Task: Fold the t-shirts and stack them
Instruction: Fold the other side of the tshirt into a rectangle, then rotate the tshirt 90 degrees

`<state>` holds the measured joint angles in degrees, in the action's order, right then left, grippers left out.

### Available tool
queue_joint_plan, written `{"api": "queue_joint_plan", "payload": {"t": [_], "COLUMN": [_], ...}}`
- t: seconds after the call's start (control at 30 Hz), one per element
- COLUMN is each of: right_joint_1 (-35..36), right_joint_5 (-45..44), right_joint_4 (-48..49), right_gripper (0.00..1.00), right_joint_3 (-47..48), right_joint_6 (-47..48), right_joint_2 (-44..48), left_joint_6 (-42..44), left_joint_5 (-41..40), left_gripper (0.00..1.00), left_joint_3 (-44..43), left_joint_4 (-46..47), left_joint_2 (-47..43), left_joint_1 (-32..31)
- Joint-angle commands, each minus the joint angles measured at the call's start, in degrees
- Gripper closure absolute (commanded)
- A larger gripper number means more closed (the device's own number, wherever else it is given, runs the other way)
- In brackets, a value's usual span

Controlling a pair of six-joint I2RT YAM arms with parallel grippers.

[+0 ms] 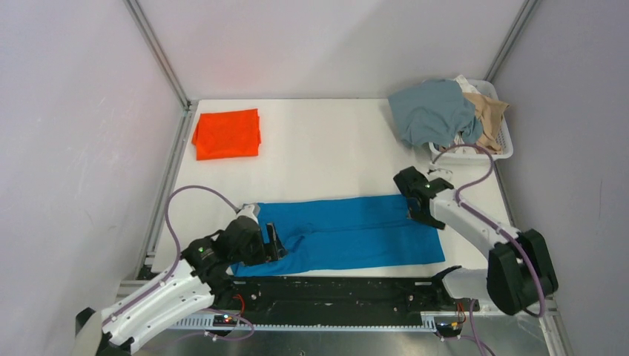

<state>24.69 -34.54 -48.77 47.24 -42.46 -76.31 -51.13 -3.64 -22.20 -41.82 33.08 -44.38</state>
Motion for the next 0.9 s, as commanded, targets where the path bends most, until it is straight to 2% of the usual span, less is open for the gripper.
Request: {"api": "queue_joint_plan", "payload": {"t": [0.0, 0.03, 0.1, 0.17, 0.27, 0.3, 0.37, 0.5, 0.67, 0.87], "right_joint_1": [0.3, 0.3, 0.2, 0.1, 0.0, -0.1, -0.2, -0.3, 0.0, 0.3], "right_joint_5": [-4.5, -3.7, -1.0, 4.4, 13.5, 17.8, 22.9, 29.6, 36.4, 38.3], "right_joint_4": [-9.1, -8.2, -3.4, 3.3, 15.2, 17.2, 22.7, 26.6, 30.0, 32.0], "right_gripper": [0.28, 0.16, 0.04, 0.01, 0.01, 0.01, 0.01, 0.01, 0.01, 0.01], "right_joint_3": [-2.6, -2.7, -2.9, -3.0, -3.7, -3.7, -3.7, -3.7, -3.7, -4.0], "right_joint_6": [-9.2, -8.6, -5.2, 1.3, 7.6, 9.7, 10.8, 10.8, 11.1, 11.1], "right_joint_2": [8.2, 10.8, 14.8, 18.0, 19.1, 18.6, 16.2, 8.7, -1.2, -6.9], "left_joint_6": [-3.3, -2.4, -0.2, 2.4, 5.4, 5.3, 5.4, 5.2, 3.7, 4.2], "left_joint_5": [1.8, 1.4, -2.2, -4.9, -10.5, -14.4, -16.5, -10.0, -3.4, 0.3], "left_gripper": [0.05, 0.01, 0.01, 0.00, 0.00, 0.00, 0.00, 0.00, 0.00, 0.00], "left_joint_3": [-2.3, -3.0, -6.2, -10.0, -15.4, -16.1, -17.5, -15.4, -10.6, -9.8], "left_joint_4": [-3.0, -3.0, -2.9, -2.7, -1.4, -0.8, 2.1, 13.0, 21.7, 32.0], "left_joint_2": [-6.1, -6.6, -6.4, -2.6, 3.6, 7.1, 12.6, 21.8, 30.2, 42.0], "left_joint_1": [-2.3, -2.5, -2.5, -2.5, -2.5, -2.5, -2.0, 1.4, 6.6, 11.6]}}
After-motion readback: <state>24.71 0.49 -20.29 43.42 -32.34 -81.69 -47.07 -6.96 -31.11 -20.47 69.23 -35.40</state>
